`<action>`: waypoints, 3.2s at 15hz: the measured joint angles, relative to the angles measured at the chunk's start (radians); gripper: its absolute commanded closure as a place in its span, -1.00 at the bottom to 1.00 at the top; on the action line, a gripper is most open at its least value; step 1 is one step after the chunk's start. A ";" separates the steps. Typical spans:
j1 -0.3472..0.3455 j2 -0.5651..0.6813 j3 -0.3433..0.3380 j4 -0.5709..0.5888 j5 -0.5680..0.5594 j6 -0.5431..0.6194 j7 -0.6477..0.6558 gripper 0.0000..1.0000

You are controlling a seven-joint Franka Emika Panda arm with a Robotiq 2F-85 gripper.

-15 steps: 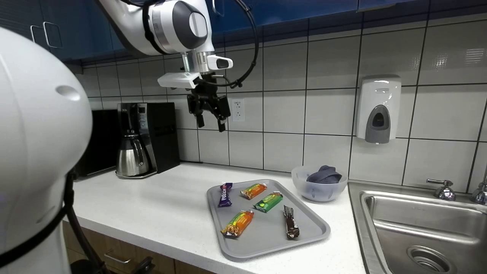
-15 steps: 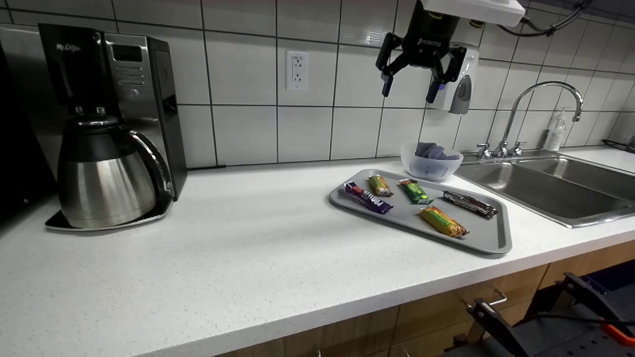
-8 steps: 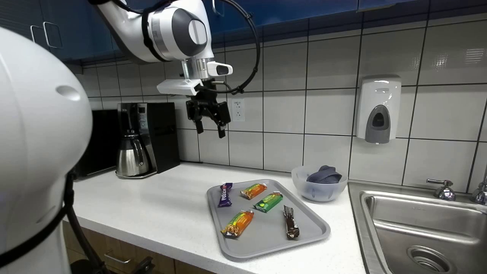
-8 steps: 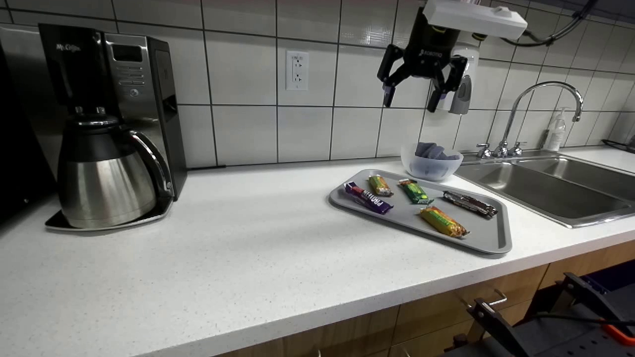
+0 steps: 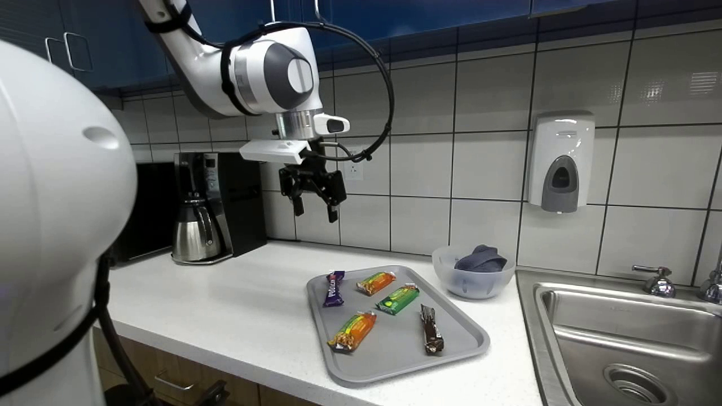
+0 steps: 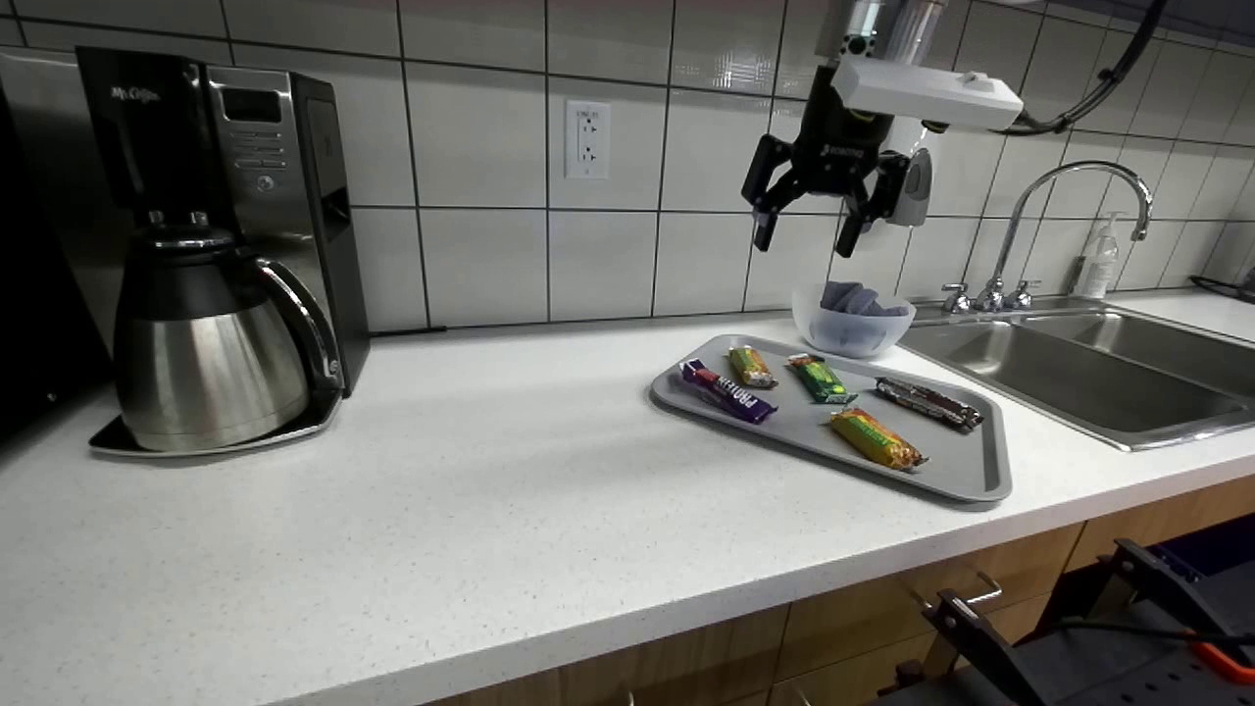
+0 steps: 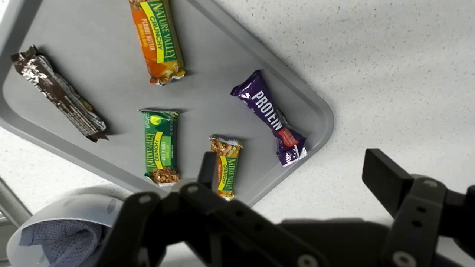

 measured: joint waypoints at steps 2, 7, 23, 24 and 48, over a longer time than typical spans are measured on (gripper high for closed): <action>0.000 0.034 -0.009 0.001 0.000 0.032 -0.021 -1.00; 0.000 0.128 -0.030 0.022 0.000 0.106 -0.078 -1.00; 0.001 0.397 -0.030 0.190 0.004 0.192 -0.230 -1.00; 0.001 0.406 -0.028 0.196 0.004 0.193 -0.240 -1.00; 0.041 0.620 -0.049 0.330 -0.085 0.196 -0.281 -1.00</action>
